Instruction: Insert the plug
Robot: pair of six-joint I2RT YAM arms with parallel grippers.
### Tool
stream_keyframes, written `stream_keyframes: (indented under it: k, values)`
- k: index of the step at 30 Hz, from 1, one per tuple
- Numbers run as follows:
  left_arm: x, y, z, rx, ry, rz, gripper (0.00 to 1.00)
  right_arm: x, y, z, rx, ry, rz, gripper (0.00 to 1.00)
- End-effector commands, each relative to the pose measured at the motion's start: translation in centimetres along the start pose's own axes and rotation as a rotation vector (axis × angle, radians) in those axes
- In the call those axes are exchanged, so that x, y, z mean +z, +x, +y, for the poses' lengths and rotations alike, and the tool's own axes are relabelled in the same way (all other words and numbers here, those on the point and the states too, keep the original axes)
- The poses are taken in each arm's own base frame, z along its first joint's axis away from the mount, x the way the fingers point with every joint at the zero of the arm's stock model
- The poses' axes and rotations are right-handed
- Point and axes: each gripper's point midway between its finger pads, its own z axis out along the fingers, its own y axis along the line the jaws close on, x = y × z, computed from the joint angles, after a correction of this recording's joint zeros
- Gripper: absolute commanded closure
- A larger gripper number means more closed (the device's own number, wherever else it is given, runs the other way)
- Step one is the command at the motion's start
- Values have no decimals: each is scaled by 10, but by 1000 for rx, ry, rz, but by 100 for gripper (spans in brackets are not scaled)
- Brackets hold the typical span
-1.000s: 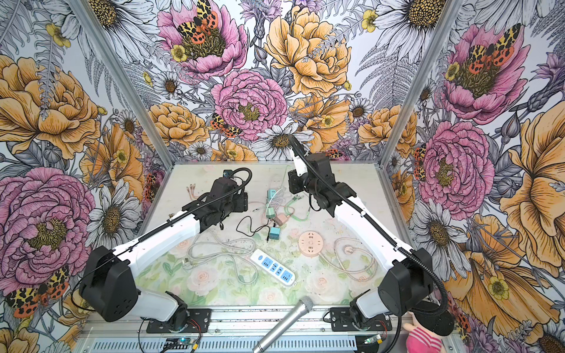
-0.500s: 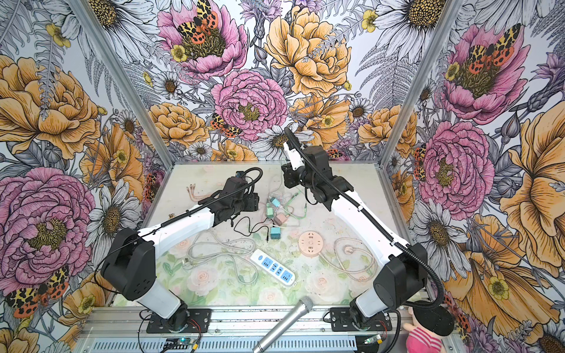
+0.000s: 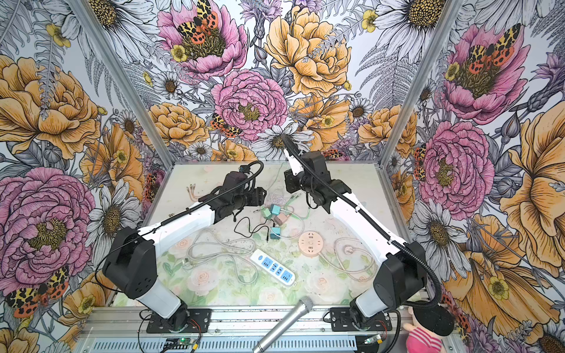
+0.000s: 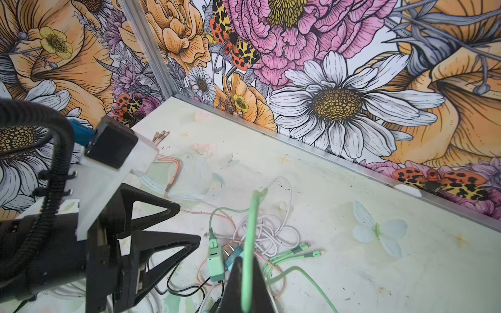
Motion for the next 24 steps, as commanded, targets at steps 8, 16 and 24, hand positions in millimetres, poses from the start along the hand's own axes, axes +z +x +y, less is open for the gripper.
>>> stream_keyframes:
  k: [8, 16, 24]
  values:
    - [23, 37, 2, -34, 24, 102, 27, -22, -26, -5, -56, 62, -81, 100]
    - [33, 65, 8, -55, 69, 137, 28, -27, -26, -10, -87, 99, -83, 100]
    - [49, 81, -3, -22, 135, 164, 30, -27, -23, -14, -85, 120, -75, 100]
